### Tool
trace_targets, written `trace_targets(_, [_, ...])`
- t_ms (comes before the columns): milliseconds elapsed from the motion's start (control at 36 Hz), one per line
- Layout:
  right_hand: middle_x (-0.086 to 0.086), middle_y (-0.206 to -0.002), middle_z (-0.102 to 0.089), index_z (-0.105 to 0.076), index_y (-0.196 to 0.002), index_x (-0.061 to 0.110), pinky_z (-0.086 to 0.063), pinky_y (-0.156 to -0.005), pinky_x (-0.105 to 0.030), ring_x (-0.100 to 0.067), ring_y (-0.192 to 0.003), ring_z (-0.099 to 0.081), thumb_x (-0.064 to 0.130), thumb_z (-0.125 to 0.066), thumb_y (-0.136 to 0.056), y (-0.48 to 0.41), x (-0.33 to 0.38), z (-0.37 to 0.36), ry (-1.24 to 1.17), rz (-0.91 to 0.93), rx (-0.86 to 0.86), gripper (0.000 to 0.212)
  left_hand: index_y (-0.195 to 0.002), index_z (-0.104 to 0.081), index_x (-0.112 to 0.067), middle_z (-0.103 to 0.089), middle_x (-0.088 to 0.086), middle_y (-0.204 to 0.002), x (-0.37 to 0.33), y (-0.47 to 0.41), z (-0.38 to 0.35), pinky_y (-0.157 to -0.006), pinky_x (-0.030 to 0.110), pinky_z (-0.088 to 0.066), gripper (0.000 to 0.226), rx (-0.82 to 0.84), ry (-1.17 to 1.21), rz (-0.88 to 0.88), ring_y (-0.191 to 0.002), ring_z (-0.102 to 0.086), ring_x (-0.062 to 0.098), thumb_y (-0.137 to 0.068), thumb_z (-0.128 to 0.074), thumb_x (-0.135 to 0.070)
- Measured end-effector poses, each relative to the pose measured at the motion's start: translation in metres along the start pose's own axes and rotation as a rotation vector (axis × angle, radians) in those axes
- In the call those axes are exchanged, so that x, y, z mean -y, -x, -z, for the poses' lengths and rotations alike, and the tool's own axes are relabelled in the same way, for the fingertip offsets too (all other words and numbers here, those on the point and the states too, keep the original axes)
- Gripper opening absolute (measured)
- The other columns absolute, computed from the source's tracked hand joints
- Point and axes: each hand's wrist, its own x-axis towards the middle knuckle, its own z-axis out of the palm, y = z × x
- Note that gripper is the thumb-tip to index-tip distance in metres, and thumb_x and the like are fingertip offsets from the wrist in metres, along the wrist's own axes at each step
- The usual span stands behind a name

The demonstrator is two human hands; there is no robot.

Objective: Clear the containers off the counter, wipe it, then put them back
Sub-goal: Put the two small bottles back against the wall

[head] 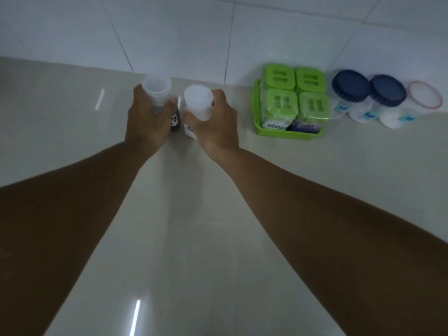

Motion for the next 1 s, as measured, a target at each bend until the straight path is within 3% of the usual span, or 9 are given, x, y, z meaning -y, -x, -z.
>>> trace_targets(194, [0.007, -0.096, -0.066, -0.061, -0.112, 0.017, -0.055, -0.074, -0.027, -0.013, -0.086, -0.065, 0.029, -0.089, -0.077, 0.01, -0.021, 0.054, -0.057, 0.002, -0.011, 0.046, -0.133, -0.048, -0.016, -0.059, -0.005, -0.126, 0.006, 0.019, -0.018, -0.093, 0.017, -0.042, 0.054, 0.021, 0.015, -0.184, -0.113, -0.055, 0.01, -0.092, -0.065, -0.046])
trace_targets(278, [0.014, -0.088, -0.065, -0.06, -0.1, 0.025, -0.054, -0.07, -0.022, -0.004, -0.079, -0.064, 0.029, -0.093, -0.07, 0.009, -0.035, 0.09, -0.016, 0.003, -0.014, 0.045, -0.128, -0.05, -0.027, -0.063, -0.007, -0.124, 0.0, 0.037, -0.035, -0.097, 0.036, -0.052, 0.05, 0.098, 0.018, -0.217, -0.112, -0.06, 0.014, -0.089, -0.067, -0.053])
trace_targets(333, [0.009, -0.09, -0.069, -0.06, -0.095, 0.027, -0.057, -0.071, -0.029, -0.011, -0.082, -0.068, 0.034, -0.095, -0.066, 0.007, -0.043, 0.116, 0.02, -0.008, -0.009, 0.046, -0.125, -0.051, -0.03, -0.064, -0.008, -0.12, -0.011, 0.052, -0.049, -0.094, 0.039, -0.054, 0.047, 0.157, 0.017, -0.243, -0.108, -0.062, 0.013, -0.088, -0.068, -0.052])
trace_targets(472, [0.012, -0.085, -0.071, -0.063, -0.089, 0.027, -0.05, -0.063, -0.013, 0.0, -0.072, -0.064, 0.033, -0.097, -0.064, 0.004, -0.065, 0.19, 0.044, -0.017, -0.035, 0.042, -0.115, -0.048, -0.039, -0.064, -0.016, -0.106, -0.051, 0.089, -0.098, -0.081, 0.022, -0.049, 0.041, 0.271, 0.025, -0.3, -0.093, -0.06, 0.0, -0.085, -0.075, -0.044])
trace_targets(556, [0.012, -0.089, -0.074, -0.069, -0.099, 0.024, -0.054, -0.068, -0.017, -0.001, -0.077, -0.069, 0.036, -0.094, -0.066, 0.003, -0.083, 0.235, 0.057, -0.021, -0.072, 0.043, -0.114, -0.048, -0.035, -0.062, -0.023, -0.099, -0.079, 0.114, -0.134, -0.073, 0.003, -0.041, 0.042, 0.322, 0.056, -0.323, -0.089, -0.056, -0.017, -0.084, -0.077, -0.041])
trace_targets(667, [0.016, -0.093, -0.072, -0.07, -0.112, 0.024, -0.051, -0.071, -0.009, 0.005, -0.081, -0.068, 0.033, -0.091, -0.072, 0.003, -0.108, 0.297, 0.067, -0.021, -0.133, 0.046, -0.114, -0.047, -0.035, -0.059, -0.028, -0.099, -0.114, 0.145, -0.189, -0.073, 0.0, -0.04, 0.043, 0.377, 0.079, -0.321, -0.09, -0.054, -0.021, -0.084, -0.077, -0.041])
trace_targets(750, [0.013, -0.098, -0.074, -0.07, -0.116, 0.022, -0.056, -0.076, -0.015, -0.002, -0.087, -0.071, 0.032, -0.09, -0.074, 0.002, -0.131, 0.345, 0.071, -0.033, -0.197, 0.048, -0.112, -0.047, -0.036, -0.059, -0.029, -0.097, -0.14, 0.162, -0.23, -0.073, 0.001, -0.042, 0.042, 0.408, 0.08, -0.313, -0.088, -0.054, -0.022, -0.083, -0.077, -0.042])
trace_targets(833, [0.01, -0.099, -0.074, -0.069, -0.116, 0.022, -0.06, -0.08, -0.024, -0.008, -0.088, -0.072, 0.032, -0.091, -0.073, -0.002, -0.153, 0.388, 0.065, -0.055, -0.262, 0.051, -0.111, -0.048, -0.036, -0.06, -0.027, -0.095, -0.166, 0.176, -0.268, -0.077, 0.01, -0.049, 0.044, 0.414, 0.075, -0.298, -0.089, -0.058, -0.015, -0.08, -0.078, -0.045])
trace_targets(1000, [0.009, -0.102, -0.069, -0.065, -0.121, 0.016, -0.055, -0.08, -0.011, -0.003, -0.087, -0.068, 0.023, -0.094, -0.073, -0.006, -0.193, 0.461, 0.037, -0.105, -0.386, 0.057, -0.114, -0.047, -0.028, -0.064, -0.01, -0.11, -0.214, 0.196, -0.337, -0.087, 0.03, -0.055, 0.054, 0.416, 0.045, -0.327, -0.102, -0.063, 0.011, -0.076, -0.081, -0.047])
